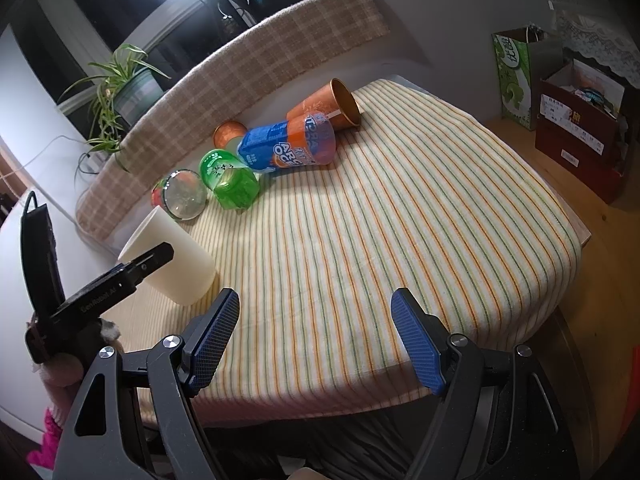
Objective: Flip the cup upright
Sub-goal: 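Hold the white cup upright in the left tool while the right tool withdraws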
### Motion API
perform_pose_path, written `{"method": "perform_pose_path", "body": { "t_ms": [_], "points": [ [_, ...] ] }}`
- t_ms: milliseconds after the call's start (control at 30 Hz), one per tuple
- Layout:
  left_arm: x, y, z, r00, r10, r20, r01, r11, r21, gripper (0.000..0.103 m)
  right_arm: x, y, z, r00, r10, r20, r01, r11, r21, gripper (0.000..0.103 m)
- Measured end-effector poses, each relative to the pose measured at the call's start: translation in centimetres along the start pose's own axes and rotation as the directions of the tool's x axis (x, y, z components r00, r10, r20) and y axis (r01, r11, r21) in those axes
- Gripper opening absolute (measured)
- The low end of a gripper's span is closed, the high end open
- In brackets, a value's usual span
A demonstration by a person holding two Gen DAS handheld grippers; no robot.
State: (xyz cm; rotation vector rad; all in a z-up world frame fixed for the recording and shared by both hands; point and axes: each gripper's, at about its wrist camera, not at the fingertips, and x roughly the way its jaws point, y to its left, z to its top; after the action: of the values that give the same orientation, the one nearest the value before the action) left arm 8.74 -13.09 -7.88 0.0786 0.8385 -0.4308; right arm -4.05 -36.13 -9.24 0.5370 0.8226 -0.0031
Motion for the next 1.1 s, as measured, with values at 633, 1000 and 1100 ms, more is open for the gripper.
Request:
{"method": "perform_pose_path", "body": {
  "t_ms": [633, 1000, 1100],
  "points": [
    [0.3, 0.1, -0.6, 1.000, -0.023, -0.016, 0.022, 1.000, -0.008, 0.076, 0.1, 0.2, -0.1, 1.000, 0.002, -0.002, -0.002, 1.000, -0.006, 0.078],
    [0.2, 0.0, -1.1, 0.998, -0.055, -0.035, 0.055, 0.998, -0.015, 0.078, 0.2, 0.8, 0.0, 1.000, 0.004, -0.003, -0.004, 1.000, -0.018, 0.078],
    [0.3, 0.3, -1.1, 0.997, -0.072, -0.043, 0.070, 0.997, -0.036, 0.078, 0.2, 0.9, 0.0, 1.000, 0.006, -0.004, -0.006, 1.000, -0.020, 0.078]
  ]
}}
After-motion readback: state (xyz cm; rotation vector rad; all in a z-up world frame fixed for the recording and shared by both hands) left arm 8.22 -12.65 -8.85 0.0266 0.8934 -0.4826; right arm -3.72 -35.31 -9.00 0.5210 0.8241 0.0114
